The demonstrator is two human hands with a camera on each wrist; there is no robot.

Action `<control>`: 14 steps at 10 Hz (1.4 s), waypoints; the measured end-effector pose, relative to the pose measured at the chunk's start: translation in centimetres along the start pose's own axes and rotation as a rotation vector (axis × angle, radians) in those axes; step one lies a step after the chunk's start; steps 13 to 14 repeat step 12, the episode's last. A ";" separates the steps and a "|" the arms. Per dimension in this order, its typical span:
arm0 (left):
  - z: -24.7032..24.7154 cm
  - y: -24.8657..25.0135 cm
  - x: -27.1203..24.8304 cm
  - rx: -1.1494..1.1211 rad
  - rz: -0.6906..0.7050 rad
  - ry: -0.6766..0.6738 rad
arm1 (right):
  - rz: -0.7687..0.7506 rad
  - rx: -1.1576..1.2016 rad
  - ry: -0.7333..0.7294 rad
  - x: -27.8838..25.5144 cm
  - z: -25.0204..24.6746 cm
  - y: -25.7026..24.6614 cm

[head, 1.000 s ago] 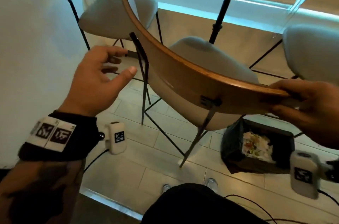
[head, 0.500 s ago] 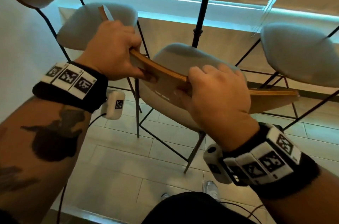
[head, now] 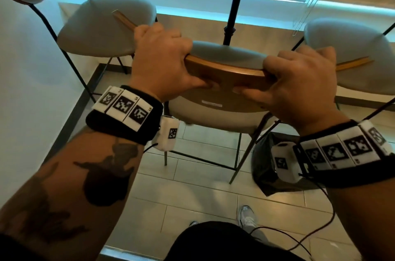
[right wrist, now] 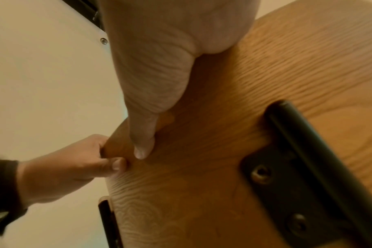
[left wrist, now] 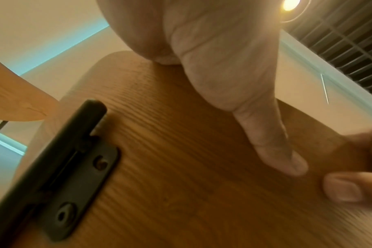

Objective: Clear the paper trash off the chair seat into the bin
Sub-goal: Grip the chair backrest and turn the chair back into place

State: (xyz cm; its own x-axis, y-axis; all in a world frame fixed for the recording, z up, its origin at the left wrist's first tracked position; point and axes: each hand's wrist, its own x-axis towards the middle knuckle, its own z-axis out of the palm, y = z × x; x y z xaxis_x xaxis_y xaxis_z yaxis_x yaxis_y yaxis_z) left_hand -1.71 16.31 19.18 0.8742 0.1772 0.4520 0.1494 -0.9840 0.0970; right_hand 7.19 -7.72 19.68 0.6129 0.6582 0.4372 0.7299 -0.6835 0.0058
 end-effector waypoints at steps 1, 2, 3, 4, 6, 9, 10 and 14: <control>0.5 0.1 1.0 0.005 -0.035 -0.008 | -0.005 -0.001 0.024 1.0 0.9 0.8; 0.8 0.3 2.0 0.016 -0.069 -0.014 | 0.009 -0.006 0.043 2.0 1.7 1.5; 1.1 0.9 2.8 0.021 -0.094 -0.023 | 0.029 0.004 0.061 2.8 2.1 2.2; 1.4 1.7 3.2 0.028 -0.104 -0.031 | 0.034 -0.001 0.051 3.4 2.2 3.1; 1.9 2.1 3.6 0.037 -0.111 -0.026 | 0.016 -0.002 0.053 3.6 2.4 3.9; 1.5 2.8 3.2 0.057 -0.134 -0.061 | -0.024 -0.006 0.065 3.5 2.2 4.4; 1.4 3.1 2.8 0.071 -0.141 -0.081 | -0.037 -0.004 0.072 3.3 2.1 4.8; 0.8 3.5 1.8 -0.130 -0.093 0.025 | -0.079 0.150 0.023 2.9 1.0 6.3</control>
